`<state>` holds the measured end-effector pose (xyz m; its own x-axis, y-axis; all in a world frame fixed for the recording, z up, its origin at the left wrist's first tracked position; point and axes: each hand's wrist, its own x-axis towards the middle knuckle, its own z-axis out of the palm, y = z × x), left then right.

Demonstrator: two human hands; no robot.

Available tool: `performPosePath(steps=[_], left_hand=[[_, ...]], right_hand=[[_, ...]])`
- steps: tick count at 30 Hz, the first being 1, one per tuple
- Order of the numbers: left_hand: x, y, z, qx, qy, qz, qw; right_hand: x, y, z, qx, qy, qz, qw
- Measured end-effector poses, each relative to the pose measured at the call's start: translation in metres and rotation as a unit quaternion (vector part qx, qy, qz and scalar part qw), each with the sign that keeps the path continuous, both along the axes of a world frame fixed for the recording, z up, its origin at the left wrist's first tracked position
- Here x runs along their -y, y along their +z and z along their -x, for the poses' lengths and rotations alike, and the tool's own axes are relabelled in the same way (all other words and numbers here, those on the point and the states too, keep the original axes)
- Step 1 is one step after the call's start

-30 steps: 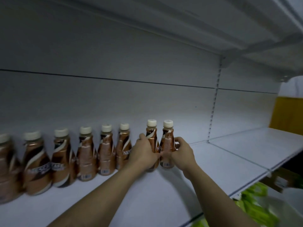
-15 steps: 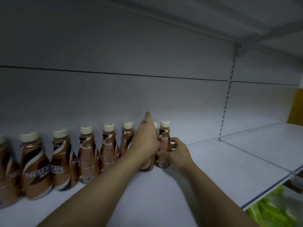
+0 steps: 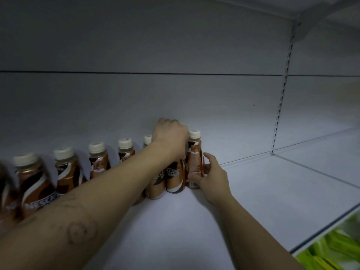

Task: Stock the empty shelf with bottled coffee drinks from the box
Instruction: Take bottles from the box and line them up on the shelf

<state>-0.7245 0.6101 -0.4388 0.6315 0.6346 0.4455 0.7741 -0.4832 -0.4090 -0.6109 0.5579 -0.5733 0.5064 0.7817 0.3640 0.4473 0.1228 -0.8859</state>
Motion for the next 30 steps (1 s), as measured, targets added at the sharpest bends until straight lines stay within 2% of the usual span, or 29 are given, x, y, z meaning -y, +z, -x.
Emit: performPosePath(steps=[7,12,14,17,21,30], left_hand=[[-0.006,-0.014,0.004,0.043,-0.051,-0.034,0.997],[-0.004,-0.023,0.017,0.047,-0.087,-0.058,0.993],[-0.007,-0.027,0.021,0.03,-0.101,-0.049,0.993],[-0.016,-0.022,0.026,0.01,-0.112,-0.034,0.993],[-0.022,-0.015,0.021,-0.012,-0.115,-0.023,0.993],[-0.022,-0.013,0.019,0.048,-0.196,-0.021,0.979]], right_hand=[[-0.005,0.0,0.003,0.055,-0.006,0.016,0.998],[-0.007,0.013,0.005,0.121,0.034,0.141,0.982],[-0.006,0.018,0.013,0.112,0.067,0.185,0.974],[-0.002,0.018,0.017,0.068,0.072,0.186,0.977],[0.01,0.015,0.015,0.049,0.011,0.193,0.98],[0.041,0.057,0.009,0.141,-0.069,0.159,0.975]])
